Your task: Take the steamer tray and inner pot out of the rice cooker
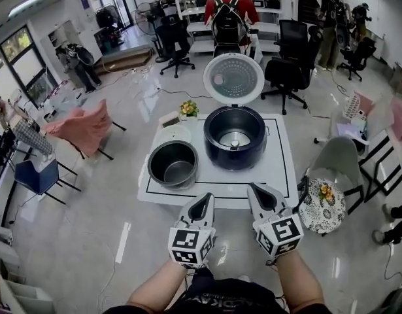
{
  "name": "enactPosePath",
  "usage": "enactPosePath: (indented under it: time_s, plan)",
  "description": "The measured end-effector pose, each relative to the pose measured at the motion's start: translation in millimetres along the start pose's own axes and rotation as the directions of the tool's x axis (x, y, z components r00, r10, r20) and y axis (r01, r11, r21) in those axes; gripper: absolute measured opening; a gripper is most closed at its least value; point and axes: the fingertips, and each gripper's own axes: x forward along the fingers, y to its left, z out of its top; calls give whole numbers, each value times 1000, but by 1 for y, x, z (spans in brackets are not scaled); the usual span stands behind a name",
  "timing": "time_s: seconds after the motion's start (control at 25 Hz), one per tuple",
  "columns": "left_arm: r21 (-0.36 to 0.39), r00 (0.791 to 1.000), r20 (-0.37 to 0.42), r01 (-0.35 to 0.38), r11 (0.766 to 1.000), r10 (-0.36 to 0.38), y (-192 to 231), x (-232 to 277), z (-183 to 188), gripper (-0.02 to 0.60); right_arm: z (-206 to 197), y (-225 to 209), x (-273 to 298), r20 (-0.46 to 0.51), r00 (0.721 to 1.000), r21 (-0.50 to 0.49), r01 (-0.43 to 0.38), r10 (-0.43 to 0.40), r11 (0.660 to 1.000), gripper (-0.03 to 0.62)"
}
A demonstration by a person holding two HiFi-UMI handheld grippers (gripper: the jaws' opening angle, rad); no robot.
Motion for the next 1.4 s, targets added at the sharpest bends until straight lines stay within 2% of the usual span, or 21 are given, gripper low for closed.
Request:
enactPosePath:
  time_s: [0.12, 0.36, 0.6, 0.8, 1.4]
  plan:
    - [-27, 998, 8, -59, 998, 59, -17, -29, -9, 2, -10, 11, -22, -12, 997, 5, -70, 70, 998, 0]
    - [-11, 983, 20, -184, 983, 184, -31, -81, -14, 2, -21, 41, -47, -36, 983, 19, -180, 181, 983, 0]
    - [-10, 968, 36, -248, 969, 248, -28, -107, -10, 3, -19, 57, -54, -32, 974, 14, -222, 223, 975, 0]
    - [-6, 967, 47, -249, 968, 249, -28, -115, -5, 2, -12, 56, -59, -11, 979, 10, -206, 206, 979, 0]
    - [-22, 987, 41, -154, 988, 155, -65, -91, -8, 2, -20, 23, -92, -18, 993, 27, -116, 117, 993, 0]
